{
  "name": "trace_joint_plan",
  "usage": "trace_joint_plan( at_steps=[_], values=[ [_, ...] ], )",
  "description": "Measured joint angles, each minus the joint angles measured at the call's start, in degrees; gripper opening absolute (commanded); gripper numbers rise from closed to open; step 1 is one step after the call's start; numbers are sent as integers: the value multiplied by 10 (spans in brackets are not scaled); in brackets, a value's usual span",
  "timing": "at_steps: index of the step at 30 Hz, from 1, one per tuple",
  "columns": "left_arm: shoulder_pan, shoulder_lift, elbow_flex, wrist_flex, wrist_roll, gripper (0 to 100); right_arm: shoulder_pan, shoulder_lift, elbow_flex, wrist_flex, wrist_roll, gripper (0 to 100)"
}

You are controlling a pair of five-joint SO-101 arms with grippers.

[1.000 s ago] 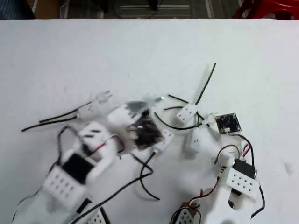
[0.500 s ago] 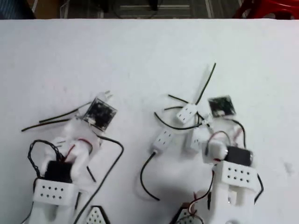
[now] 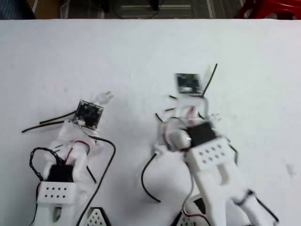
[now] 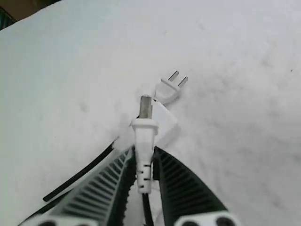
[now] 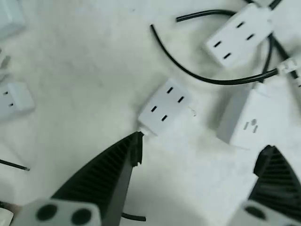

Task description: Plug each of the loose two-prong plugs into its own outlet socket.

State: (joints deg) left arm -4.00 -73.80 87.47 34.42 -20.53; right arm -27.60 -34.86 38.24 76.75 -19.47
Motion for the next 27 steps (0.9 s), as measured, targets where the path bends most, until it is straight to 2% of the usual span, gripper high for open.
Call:
trace_joint_plan(
  at_steps=[7,18,20,25,27],
  values=[
    [-1,0,4,-14,1,24,-11,224,-99,-25,-125,377],
    [-1,0,5,-18,1,24,-10,499,-272,-27,-215,367],
    [-1,0,5,-18,1,24,-17,534,-296,-18,-228,324],
    [-1,0,5,-18,1,24,-24,601,-367,33,-233,139],
    [-1,0,5,-18,1,24,-23,628,-395,35,-233,104]
  ],
)
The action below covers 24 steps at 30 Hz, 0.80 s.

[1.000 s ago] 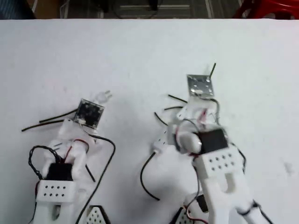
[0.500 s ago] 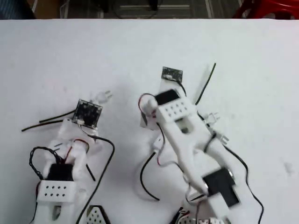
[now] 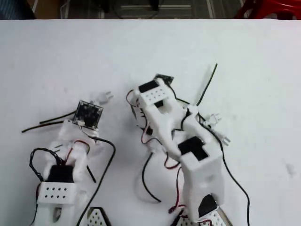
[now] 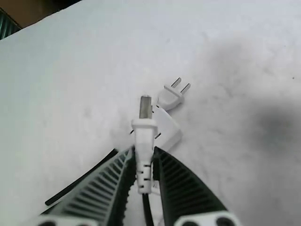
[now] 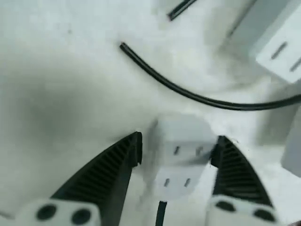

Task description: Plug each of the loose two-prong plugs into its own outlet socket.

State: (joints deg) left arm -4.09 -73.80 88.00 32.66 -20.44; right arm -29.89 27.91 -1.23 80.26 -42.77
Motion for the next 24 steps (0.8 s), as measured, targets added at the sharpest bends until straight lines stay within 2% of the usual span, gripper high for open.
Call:
trace_joint_plan(
  at_steps=[4,9,18,21,24],
  values=[
    [0,0,0,0,0,24,-1,42,-40,15,0,61],
    [0,0,0,0,0,24,-8,78,-105,70,0,55],
    [6,0,12,-18,0,24,-92,142,-276,94,-4,53],
    [6,0,12,-19,0,24,-106,171,-324,96,-33,58],
    [6,0,12,-19,0,24,-105,204,-352,110,-57,131]
  ],
)
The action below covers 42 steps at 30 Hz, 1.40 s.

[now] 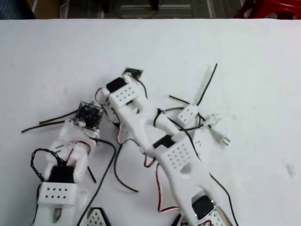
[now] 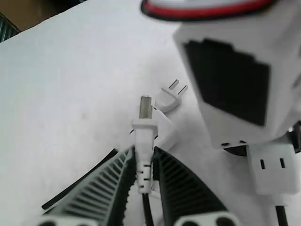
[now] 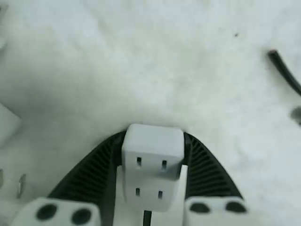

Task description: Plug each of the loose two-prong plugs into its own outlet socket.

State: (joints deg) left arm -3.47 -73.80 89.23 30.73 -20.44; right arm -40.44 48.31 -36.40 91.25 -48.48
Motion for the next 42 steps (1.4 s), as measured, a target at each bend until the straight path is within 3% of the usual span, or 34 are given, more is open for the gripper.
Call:
trace_joint_plan(
  at_steps=[7,12,19,25,32,38,42],
  values=[
    [0,0,0,0,-5,24,13,23,-69,59,-6,366],
    [0,0,0,0,-7,24,55,7,-72,63,-6,373],
    [5,0,14,-27,-7,24,139,-130,-75,64,4,373],
    [51,0,49,-116,5,24,190,-271,-75,68,164,373],
    [133,0,62,-330,94,24,220,-404,-75,69,404,373],
    [200,0,62,-477,101,24,210,-471,-42,69,498,358],
    [234,0,62,-549,101,24,172,-503,-21,69,546,214]
  ],
)
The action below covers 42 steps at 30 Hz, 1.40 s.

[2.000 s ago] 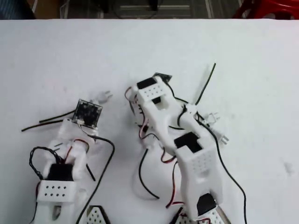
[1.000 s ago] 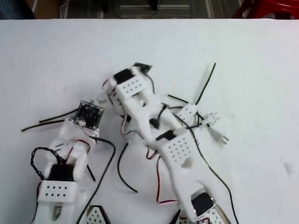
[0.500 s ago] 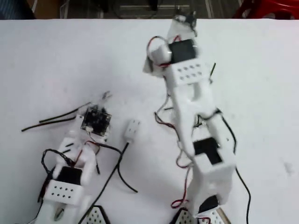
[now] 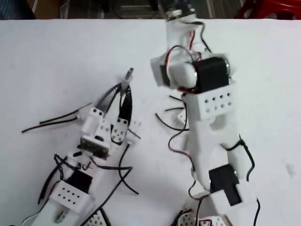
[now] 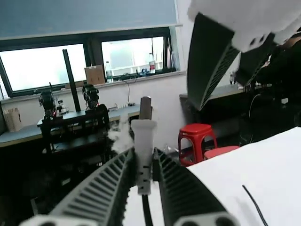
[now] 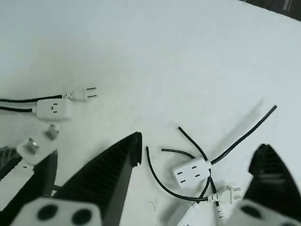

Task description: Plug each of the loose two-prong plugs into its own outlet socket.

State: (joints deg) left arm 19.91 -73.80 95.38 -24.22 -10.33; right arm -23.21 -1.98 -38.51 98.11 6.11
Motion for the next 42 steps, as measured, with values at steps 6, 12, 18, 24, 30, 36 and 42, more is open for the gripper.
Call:
trace_joint_plan(
  at_steps=[6,12,18,24,30,36,42],
  values=[
    [23,0,0,-31,0,24,-79,-39,5,0,41,57],
    [23,0,0,-32,3,24,-124,-52,6,1,98,19],
    [23,0,0,-32,4,24,-127,-55,6,1,112,19],
    [24,0,0,-32,2,24,-120,-84,-11,1,114,19],
    [24,0,0,-32,1,24,-139,-113,-16,1,113,19],
    [24,0,0,-32,1,24,-173,-105,47,1,114,19],
    [24,0,0,-32,0,24,-127,-69,59,-13,114,19]
  ],
)
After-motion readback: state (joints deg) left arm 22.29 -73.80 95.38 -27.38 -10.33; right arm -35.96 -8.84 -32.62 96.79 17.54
